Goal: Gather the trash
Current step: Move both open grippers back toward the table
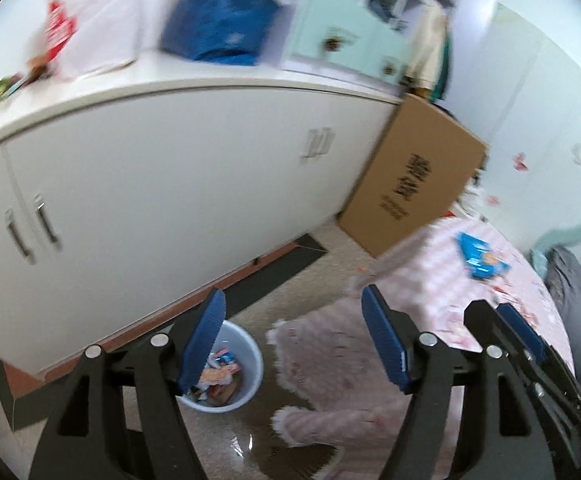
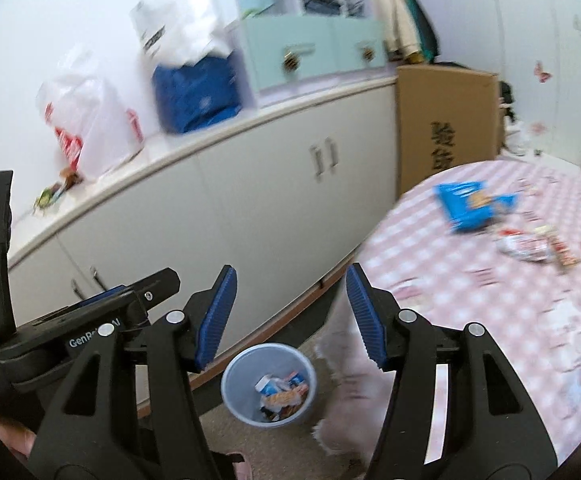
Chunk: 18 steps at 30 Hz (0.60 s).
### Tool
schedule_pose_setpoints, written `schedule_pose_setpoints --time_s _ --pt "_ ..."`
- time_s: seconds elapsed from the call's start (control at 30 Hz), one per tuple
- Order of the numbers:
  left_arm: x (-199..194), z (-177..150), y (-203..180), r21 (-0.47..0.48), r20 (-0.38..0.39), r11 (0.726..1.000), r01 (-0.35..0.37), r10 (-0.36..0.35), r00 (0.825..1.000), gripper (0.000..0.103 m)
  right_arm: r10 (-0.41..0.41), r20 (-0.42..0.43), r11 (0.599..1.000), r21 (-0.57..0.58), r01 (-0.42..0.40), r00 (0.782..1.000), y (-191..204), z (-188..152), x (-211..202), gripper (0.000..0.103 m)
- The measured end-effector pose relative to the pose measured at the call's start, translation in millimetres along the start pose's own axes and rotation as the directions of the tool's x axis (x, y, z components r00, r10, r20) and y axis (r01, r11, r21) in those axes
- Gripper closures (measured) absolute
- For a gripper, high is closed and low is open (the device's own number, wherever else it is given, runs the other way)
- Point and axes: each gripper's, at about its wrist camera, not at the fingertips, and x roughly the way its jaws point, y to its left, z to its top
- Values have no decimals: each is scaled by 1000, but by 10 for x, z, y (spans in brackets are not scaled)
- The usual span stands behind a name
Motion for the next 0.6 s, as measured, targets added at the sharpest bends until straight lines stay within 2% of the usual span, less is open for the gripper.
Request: schedule_pose_setpoints --time_s 0.13,0.23,0.3,0.43,0.53,0.6 --pt "-60 -36 -564 89 0 994 67 -68 998 30 -59 19 998 30 58 998 -491 91 -307 46" --pt "21 -81 -1029 132 -60 981 140 -133 989 29 -126 19 990 63 124 992 -922 111 -494 46" --pt "74 -129 -1351 146 -91 968 202 -191 977 28 -165 18 983 88 163 986 -1213 102 -609 46" --pt "252 -231 -1905 223 -103 955 198 -179 978 28 -241 13 961 146 236 970 -1766 58 -784 46" --pt "504 -280 -2269 267 -152 940 214 -178 972 28 -273 -6 945 188 270 962 -2082 32 -818 46" --pt "715 -347 -2546 323 -183 925 198 -144 972 28 -286 -26 935 212 285 958 -2288 10 -803 46"
